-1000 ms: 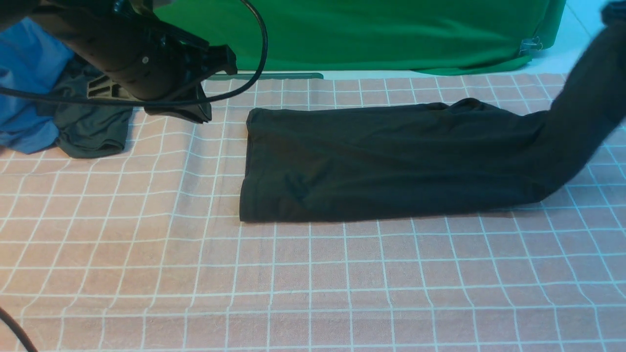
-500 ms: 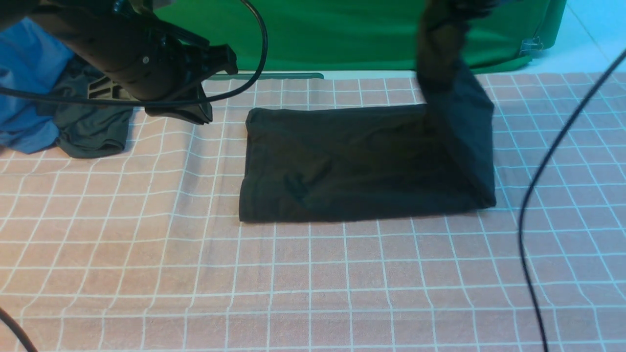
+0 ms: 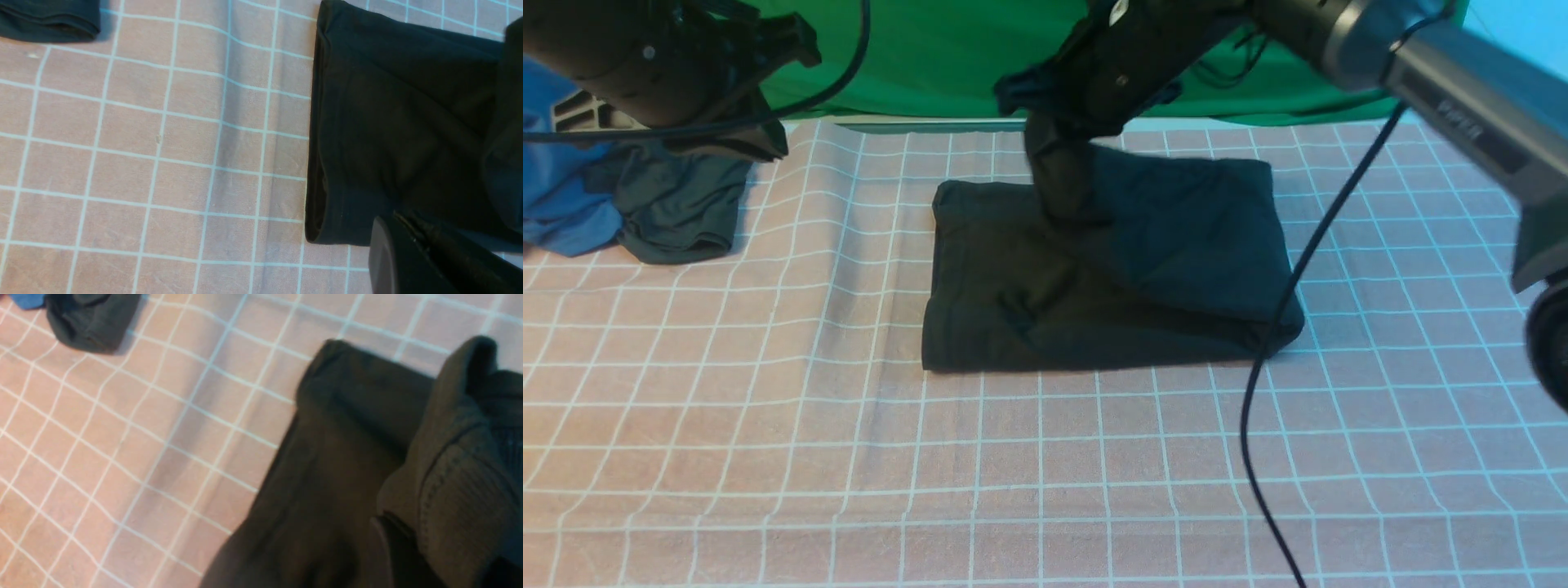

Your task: Fold a long-sleeved shirt over a pink coffee tablecloth.

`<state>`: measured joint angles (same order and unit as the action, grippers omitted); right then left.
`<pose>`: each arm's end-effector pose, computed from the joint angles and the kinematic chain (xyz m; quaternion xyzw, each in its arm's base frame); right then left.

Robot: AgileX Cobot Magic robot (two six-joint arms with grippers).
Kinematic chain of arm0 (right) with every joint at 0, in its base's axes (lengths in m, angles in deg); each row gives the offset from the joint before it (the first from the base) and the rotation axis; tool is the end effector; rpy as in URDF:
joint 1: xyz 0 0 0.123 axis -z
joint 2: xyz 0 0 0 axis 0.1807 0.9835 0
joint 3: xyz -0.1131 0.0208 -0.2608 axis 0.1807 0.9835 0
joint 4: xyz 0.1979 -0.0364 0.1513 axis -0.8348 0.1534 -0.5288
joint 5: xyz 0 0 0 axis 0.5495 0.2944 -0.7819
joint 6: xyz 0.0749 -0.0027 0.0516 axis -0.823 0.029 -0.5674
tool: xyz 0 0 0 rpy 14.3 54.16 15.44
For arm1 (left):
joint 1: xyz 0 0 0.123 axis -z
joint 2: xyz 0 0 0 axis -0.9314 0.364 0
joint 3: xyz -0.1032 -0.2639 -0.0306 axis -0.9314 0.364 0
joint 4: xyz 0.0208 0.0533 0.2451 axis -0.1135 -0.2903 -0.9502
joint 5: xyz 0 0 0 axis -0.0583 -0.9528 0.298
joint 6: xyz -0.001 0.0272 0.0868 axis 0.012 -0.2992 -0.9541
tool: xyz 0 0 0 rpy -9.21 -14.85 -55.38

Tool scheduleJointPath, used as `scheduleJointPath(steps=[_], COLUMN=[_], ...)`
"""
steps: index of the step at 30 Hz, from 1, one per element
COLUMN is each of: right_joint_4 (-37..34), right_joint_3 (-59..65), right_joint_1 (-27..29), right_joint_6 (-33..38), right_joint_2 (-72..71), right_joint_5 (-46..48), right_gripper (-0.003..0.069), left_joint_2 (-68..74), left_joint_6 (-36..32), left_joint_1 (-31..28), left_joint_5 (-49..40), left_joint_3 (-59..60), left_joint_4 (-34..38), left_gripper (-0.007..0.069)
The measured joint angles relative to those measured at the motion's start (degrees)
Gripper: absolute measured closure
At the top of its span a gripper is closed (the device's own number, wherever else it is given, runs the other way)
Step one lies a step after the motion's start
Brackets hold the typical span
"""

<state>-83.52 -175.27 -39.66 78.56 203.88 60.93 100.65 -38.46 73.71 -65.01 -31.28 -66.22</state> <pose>0.4418 0.2711 0.2845 -0.1692 0.9158 0.2258 0.2858 0.3214 -0.0375 0.3656 -0.0967 0.9481 -0.1077 0.2831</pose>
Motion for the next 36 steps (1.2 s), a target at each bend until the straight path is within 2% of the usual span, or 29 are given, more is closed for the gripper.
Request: scheduleJointPath(steps=[10,15,17,24,26,29,30,32,33,35,36], right_joint_4=[-1.20,-1.50,-1.69,-3.25,-3.15,-2.24,-1.43,0.93,1.59,3.06,3.34], right_joint_3=[0.00,0.00,0.00,0.00,-0.68,-3.57,-4.88,-9.83,-10.72,-14.32,-15.02], right_joint_1=[-3.05,-3.42,-3.69,-4.85,-4.71,-3.67,-3.16,-1.27,-0.64,1.89,3.24], right_joint_6=[-1.80,-2.85,-2.98,-2.24,-0.84,0.82,1.46,3.28,4.00,5.45,5.71], right_joint_2=[3.44,5.27,5.80,7.06,7.19,7.45,7.45,7.50,7.50,7.09,6.31], right_joint_5=[-3.95,-5.83,-6.81,-8.57,-6.42,-1.12,1.85,9.21,10.96,14.17,14.73], right_gripper=[0.0554,0.0527,0.0494,0.0233,0.0211,0.0235,0.0265,0.0379,0.0420,0.0561,0.0594], left_joint_2=[0.00,0.00,0.00,0.00,0.00,0.00,0.05,0.39,0.67,2.31,3.44], left_joint_6=[0.00,0.00,0.00,0.00,0.00,-0.06,-0.12,-1.49,-2.27,-5.58,-7.10], left_joint_1=[0.00,0.00,0.00,0.00,0.00,0.00,0.00,0.00,0.00,0.00,0.06], left_joint_5=[-0.66,-0.75,-0.75,-0.80,-0.80,-0.80,-0.69,0.64,0.96,2.94,3.55], left_joint_3=[0.00,0.00,0.00,0.00,0.00,0.00,0.00,0.00,0.00,0.00,0.00], left_joint_4=[0.00,0.00,0.00,0.67,0.77,1.50,2.29,5.44,6.68,12.26,14.77], left_gripper=[0.0611,0.0611,0.0611,0.0611,0.0611,0.0611,0.0611,0.0611,0.0611,0.0611,0.0611])
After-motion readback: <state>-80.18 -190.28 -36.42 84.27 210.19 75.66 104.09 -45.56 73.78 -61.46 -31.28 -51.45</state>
